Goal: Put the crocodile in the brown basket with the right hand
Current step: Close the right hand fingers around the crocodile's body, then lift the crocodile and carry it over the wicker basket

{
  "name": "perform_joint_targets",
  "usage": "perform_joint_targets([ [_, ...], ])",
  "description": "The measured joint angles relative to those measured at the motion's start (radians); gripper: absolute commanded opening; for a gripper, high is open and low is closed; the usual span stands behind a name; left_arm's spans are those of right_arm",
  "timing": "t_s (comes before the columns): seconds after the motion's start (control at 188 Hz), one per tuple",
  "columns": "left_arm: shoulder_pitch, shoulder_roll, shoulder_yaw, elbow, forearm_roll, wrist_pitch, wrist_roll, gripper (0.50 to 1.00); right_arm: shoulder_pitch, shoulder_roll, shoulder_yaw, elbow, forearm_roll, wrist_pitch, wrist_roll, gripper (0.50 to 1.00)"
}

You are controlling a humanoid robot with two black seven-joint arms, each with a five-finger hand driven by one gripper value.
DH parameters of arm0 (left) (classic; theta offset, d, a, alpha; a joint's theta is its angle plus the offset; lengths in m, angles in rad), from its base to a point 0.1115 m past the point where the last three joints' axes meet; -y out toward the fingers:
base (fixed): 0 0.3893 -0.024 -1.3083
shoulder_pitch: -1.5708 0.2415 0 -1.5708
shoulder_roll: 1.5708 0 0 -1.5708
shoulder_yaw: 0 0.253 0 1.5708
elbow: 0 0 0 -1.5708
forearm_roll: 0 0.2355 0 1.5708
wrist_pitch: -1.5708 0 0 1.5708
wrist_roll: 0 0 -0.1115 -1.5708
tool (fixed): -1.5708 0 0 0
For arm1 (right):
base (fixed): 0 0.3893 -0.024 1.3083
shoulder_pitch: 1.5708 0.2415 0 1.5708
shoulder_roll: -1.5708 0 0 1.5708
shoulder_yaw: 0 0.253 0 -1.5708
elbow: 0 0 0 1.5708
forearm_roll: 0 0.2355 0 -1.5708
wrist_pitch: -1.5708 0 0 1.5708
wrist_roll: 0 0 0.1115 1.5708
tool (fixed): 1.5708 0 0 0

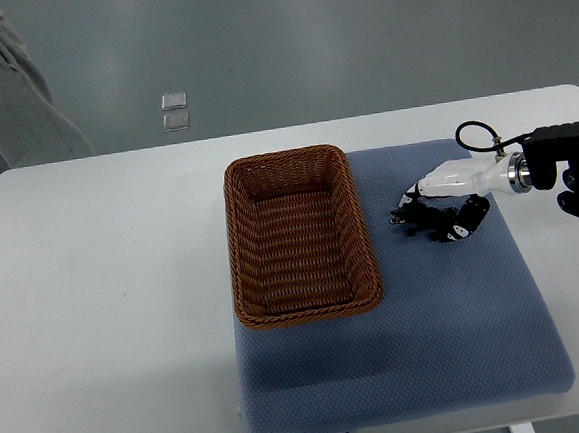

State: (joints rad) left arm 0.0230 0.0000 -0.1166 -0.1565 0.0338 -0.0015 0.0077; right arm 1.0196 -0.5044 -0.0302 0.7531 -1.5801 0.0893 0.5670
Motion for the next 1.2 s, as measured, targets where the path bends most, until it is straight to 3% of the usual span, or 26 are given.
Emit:
perform_joint_targets([
  [0.196, 0.000, 0.000, 0.000, 0.000, 0.000, 0.000, 0.000, 1.000, 0.003, 0.000, 0.002, 0.001, 0.000, -0.003, 0.002, 0.615],
  [0.886, 0.000, 0.000, 0.000, 0.000, 0.000, 0.000, 0.000, 1.000, 0.079, -0.001, 0.012, 0.015, 0.013, -0.005, 0.008, 0.613],
  [1.008, 0.000, 0.000, 0.000, 0.000, 0.000, 0.000, 0.000, 1.000, 0.093, 0.000, 0.013, 0.015, 0.016, -0.004, 0.009, 0.584],
  [1.199, 0.000, 0.000, 0.000, 0.000, 0.000, 0.000, 0.000, 1.000, 0.118, 0.001, 0.015, 0.016, 0.018, -0.005, 0.012, 0.580],
])
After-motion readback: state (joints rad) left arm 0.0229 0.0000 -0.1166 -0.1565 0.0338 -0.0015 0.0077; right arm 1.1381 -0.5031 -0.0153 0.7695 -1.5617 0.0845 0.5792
